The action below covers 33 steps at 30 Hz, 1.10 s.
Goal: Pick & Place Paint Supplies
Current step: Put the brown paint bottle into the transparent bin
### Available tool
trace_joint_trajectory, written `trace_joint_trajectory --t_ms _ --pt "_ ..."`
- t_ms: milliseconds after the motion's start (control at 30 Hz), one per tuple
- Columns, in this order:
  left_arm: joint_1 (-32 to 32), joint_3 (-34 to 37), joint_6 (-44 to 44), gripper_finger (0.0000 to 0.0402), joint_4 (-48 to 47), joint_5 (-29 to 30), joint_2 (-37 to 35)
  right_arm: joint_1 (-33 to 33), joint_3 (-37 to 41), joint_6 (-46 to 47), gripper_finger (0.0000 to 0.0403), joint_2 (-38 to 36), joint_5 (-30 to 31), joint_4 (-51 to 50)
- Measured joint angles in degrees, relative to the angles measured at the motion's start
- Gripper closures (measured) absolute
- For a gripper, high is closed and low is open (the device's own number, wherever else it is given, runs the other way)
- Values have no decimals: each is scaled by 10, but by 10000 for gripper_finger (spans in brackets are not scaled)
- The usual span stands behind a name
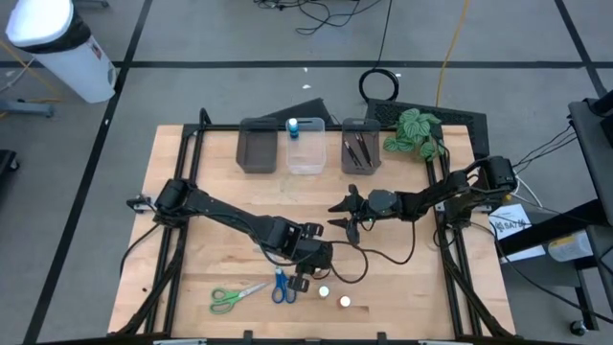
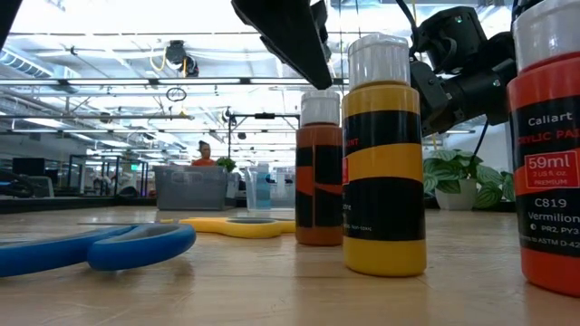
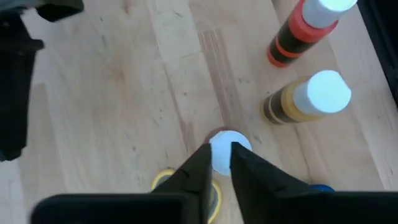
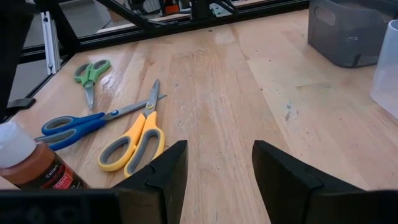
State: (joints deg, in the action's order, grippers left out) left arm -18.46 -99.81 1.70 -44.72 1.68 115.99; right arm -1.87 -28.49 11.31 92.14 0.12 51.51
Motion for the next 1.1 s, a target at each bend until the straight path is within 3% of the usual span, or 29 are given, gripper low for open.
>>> trace_joint_trajectory --t_ms 333,600,800,1100 --pt "-7 0 7 192 -10 1 24 0 0 0 238 0 0 -2" --pt "-3 1 -4 146 3 3 33 0 0 0 238 0 0 0" --pt "-3 0 -5 168 5 3 33 0 0 0 238 0 0 -1" --pt "-3 0 3 277 8 -1 33 0 0 0 238 0 0 -2"
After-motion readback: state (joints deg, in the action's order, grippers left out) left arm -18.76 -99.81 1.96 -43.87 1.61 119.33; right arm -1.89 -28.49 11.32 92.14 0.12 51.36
